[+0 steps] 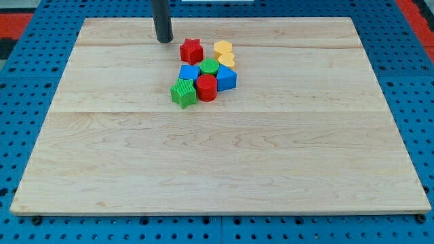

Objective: Place the red star on the top of the green cicle

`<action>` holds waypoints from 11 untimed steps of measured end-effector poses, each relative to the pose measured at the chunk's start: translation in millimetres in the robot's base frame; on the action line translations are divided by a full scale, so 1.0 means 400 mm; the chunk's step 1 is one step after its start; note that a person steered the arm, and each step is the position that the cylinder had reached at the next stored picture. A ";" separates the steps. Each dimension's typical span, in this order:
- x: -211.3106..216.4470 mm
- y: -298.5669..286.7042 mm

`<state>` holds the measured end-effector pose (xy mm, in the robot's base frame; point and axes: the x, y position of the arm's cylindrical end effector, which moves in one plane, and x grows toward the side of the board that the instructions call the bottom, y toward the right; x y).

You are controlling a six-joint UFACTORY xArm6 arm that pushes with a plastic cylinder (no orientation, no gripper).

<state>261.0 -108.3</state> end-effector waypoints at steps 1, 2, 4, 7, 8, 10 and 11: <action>0.009 0.021; 0.012 0.058; 0.062 0.070; 0.105 0.107; 0.109 0.113; 0.109 0.135; 0.109 0.138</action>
